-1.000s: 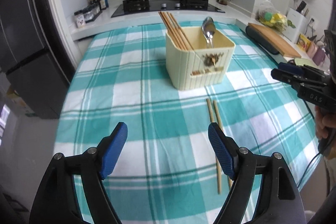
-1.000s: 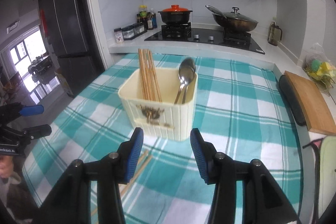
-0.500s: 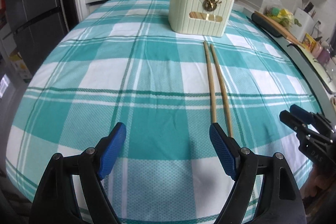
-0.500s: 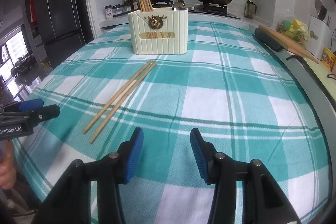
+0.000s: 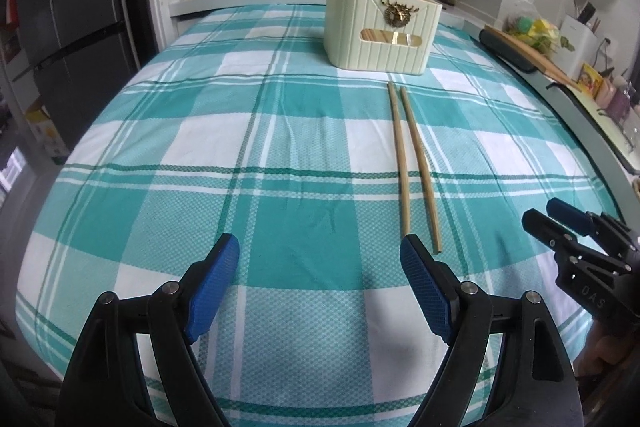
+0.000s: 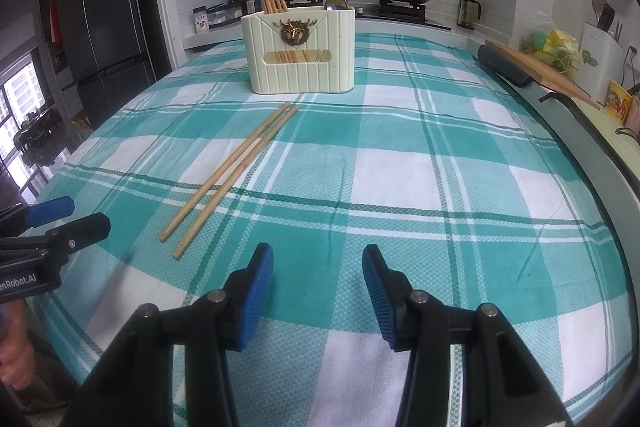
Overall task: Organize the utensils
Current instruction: 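Withdraw both tools and move them over the last two chopsticks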
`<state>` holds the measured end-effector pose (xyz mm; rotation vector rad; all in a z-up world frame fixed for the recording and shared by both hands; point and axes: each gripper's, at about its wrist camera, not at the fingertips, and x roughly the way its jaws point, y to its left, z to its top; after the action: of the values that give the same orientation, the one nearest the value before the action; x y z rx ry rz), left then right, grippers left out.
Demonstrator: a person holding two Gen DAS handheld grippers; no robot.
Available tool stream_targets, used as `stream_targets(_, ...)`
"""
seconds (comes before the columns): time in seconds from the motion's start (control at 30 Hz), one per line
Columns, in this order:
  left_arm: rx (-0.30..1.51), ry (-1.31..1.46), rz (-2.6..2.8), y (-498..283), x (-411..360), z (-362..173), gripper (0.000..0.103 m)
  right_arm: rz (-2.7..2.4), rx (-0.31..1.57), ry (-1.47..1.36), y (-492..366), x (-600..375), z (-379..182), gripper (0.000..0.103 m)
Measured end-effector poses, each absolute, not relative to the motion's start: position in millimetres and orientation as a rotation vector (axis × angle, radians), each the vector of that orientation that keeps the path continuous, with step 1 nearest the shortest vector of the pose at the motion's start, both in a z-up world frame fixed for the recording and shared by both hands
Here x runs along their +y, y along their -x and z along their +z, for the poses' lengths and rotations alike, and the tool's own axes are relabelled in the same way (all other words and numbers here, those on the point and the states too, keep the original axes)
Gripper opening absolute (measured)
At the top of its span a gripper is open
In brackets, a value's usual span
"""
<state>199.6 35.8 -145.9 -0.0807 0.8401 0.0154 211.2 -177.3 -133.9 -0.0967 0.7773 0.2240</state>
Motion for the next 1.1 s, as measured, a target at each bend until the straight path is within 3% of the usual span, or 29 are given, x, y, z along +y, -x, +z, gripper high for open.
stream_targets(0.93,0.860,0.131,0.085,-209.7,58.4,-162.7,0.084,0.197,0.832,0.165,-229.2,-160.1,-143.8,0.048)
stream_targets(1.1,0.858,0.140,0.096,-209.4,61.5,-162.2,0.084,0.295,0.823,0.122,-251.0,-143.5,-131.6,0.041)
